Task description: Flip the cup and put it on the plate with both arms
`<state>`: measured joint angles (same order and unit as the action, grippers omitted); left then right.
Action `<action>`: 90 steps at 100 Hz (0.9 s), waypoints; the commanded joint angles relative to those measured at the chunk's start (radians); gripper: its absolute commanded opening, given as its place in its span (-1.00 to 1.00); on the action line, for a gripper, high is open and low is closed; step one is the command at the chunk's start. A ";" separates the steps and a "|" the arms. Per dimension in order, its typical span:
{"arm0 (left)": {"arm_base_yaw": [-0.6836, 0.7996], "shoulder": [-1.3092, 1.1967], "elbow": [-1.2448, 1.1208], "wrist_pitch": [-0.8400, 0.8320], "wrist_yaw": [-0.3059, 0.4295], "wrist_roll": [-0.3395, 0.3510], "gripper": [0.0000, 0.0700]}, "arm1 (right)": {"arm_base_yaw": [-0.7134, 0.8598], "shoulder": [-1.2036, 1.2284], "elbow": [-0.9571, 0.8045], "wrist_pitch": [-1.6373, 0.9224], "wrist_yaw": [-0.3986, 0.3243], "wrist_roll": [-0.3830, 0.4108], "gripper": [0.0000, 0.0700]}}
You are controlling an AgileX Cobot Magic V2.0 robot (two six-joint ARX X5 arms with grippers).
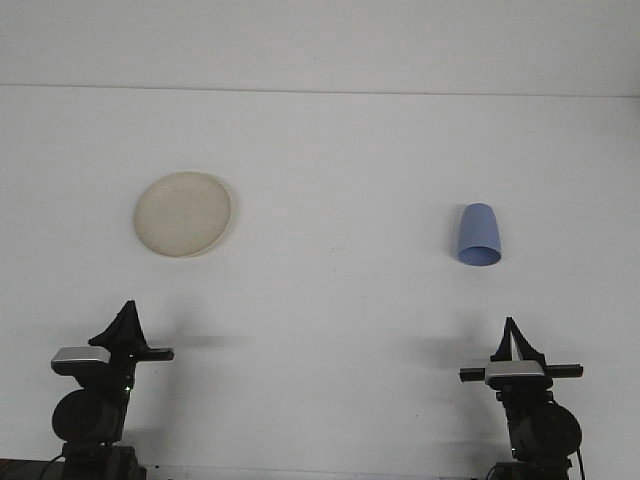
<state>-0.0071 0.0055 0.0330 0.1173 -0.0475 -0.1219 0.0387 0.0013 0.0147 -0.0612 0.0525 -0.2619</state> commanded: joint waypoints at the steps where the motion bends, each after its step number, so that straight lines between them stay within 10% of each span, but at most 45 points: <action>1: -0.001 -0.001 -0.019 0.011 0.000 0.000 -0.97 | 0.001 0.000 -0.002 0.018 0.003 -0.072 -0.99; 45: -0.001 -0.001 -0.019 0.012 0.000 0.000 -0.97 | 0.001 0.000 -0.002 0.084 -0.008 -0.057 -0.99; 90: -0.001 -0.001 -0.019 0.011 0.000 0.000 -0.97 | 0.001 0.000 0.003 0.087 0.000 0.465 -0.99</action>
<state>-0.0071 0.0055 0.0330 0.1173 -0.0475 -0.1219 0.0387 0.0013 0.0147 0.0135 0.0513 0.0406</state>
